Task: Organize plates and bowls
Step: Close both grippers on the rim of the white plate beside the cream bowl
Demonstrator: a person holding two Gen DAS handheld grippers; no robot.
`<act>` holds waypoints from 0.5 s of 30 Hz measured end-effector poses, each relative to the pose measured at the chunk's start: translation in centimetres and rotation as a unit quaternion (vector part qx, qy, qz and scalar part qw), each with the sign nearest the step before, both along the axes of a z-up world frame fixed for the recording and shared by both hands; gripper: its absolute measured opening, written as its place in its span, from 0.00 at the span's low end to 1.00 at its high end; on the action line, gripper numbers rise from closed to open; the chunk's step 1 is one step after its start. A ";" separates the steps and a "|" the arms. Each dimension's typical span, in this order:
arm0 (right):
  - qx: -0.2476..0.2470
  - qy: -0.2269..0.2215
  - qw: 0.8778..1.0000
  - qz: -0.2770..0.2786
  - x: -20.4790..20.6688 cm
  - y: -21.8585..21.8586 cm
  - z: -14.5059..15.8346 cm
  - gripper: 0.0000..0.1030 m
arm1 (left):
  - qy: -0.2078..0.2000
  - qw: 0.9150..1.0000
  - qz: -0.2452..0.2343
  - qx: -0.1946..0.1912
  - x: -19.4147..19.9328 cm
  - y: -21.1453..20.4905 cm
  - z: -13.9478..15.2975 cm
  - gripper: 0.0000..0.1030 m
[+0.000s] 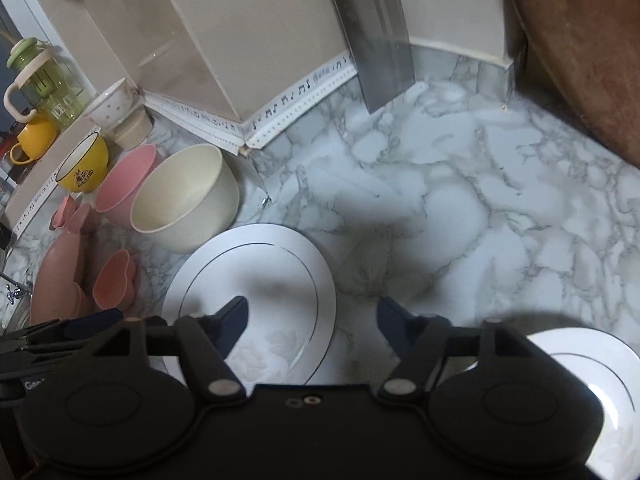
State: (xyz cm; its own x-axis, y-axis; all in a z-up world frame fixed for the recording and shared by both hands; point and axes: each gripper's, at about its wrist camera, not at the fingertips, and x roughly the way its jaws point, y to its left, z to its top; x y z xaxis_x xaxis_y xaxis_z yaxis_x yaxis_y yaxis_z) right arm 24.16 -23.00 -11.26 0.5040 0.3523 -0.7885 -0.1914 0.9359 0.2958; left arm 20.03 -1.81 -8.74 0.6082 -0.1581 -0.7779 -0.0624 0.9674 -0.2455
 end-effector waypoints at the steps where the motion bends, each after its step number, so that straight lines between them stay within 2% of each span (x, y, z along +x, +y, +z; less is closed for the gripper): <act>1: 0.002 0.006 1.000 -0.002 0.3 -0.2 -0.2 0.61 | 0.002 1.000 0.008 -0.001 0.2 0.0 -0.1 0.74; 3: 0.012 0.016 1.000 0.000 0.9 -0.5 -0.6 0.55 | 0.010 1.000 0.017 -0.004 0.7 0.2 -0.5 0.65; 7: 0.019 0.022 0.999 0.013 1.3 -0.5 -1.0 0.47 | 0.025 0.999 0.020 -0.033 1.5 0.6 -1.1 0.51; 9: 0.024 0.029 0.999 0.012 1.6 -0.7 -1.2 0.39 | 0.031 0.998 0.017 -0.043 1.7 0.7 -1.4 0.42; 11: 0.035 0.039 0.999 0.011 1.9 -1.0 -1.4 0.34 | 0.032 0.998 0.021 -0.040 1.8 0.6 -1.6 0.39; 12: 0.038 0.040 0.998 0.010 2.1 -1.1 -1.5 0.33 | 0.030 0.998 0.022 -0.044 1.8 0.7 -1.6 0.34; 15: 0.047 0.045 0.998 0.013 2.3 -1.3 -1.7 0.26 | 0.036 0.997 0.022 -0.072 2.0 1.2 -2.0 0.30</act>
